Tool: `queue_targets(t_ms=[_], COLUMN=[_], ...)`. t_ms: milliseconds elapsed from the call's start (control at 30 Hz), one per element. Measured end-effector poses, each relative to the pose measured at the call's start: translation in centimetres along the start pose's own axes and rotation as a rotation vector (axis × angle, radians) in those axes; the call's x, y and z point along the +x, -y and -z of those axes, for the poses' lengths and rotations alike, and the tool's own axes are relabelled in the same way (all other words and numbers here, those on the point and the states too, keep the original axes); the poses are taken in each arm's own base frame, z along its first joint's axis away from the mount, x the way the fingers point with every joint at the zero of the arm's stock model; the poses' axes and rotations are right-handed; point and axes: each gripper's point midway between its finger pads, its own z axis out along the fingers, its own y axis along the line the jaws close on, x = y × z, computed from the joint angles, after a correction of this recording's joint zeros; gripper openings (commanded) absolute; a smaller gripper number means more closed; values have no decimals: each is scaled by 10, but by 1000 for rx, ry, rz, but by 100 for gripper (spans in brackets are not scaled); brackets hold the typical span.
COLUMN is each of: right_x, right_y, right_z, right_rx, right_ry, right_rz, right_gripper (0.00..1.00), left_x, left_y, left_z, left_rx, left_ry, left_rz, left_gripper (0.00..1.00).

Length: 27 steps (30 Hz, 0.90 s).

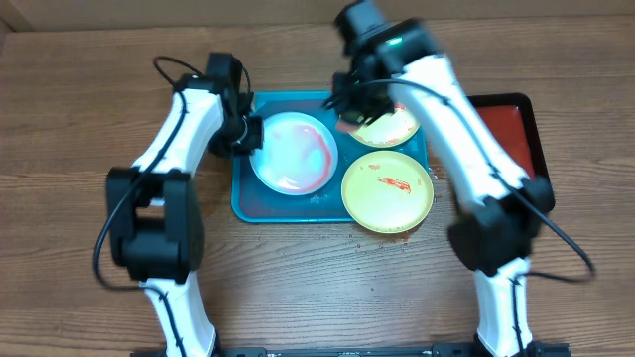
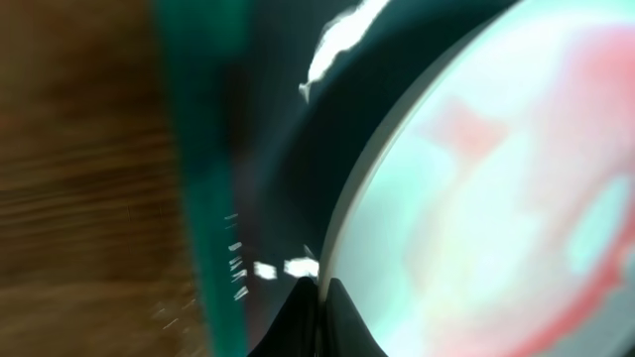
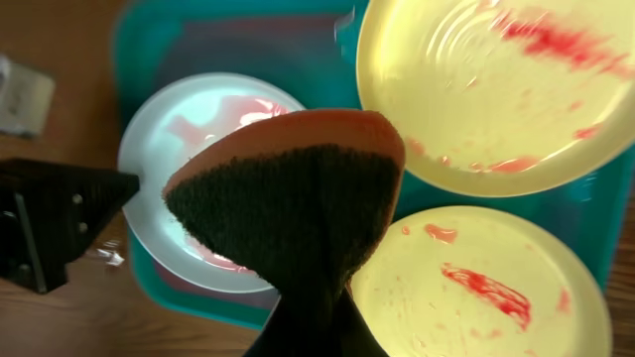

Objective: Clean dirty plates on tray and stack at the side
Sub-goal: 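Lift the sponge off the plate with the right gripper, then lift the white plate with the left gripper and set it left of tray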

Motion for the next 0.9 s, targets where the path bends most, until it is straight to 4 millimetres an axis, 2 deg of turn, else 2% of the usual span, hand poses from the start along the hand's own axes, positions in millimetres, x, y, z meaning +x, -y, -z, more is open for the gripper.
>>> queue_targets(t_ms=[33, 67, 100, 133, 233, 367, 533, 667, 900], right_x=[-5, -8, -15, -20, -30, -38, -43, -45, -46], right_y=[3, 6, 15, 23, 47, 78, 97, 105, 107], right_z=[16, 24, 45, 57, 75, 77, 81, 82, 83], right_rx=[-18, -24, -39, -45, -38, -12, 1, 6, 8], right_ry=[33, 49, 91, 116, 159, 159, 169, 174, 175], right_rz=[-10, -17, -37, -51, -88, -145, -181, -195, -199], right_gripper=[4, 4, 4, 4, 4, 4, 4, 4, 4], left_x=[-3, -6, -8, -10, -13, -13, -8, -6, 0], left_y=[-2, -4, -6, -8, -15, -24, -28, -9, 30], left_z=[12, 25, 40, 54, 91, 130, 165, 183, 215], left_rx=[-17, -35, -54, -74, -135, -247, -481, -662, -882], left_ry=[32, 63, 101, 134, 227, 322, 404, 468, 626], left_rz=[-3, -7, -10, -11, -12, -16, -58, -138, -194], left_gripper=[4, 4, 4, 4, 4, 4, 4, 4, 4])
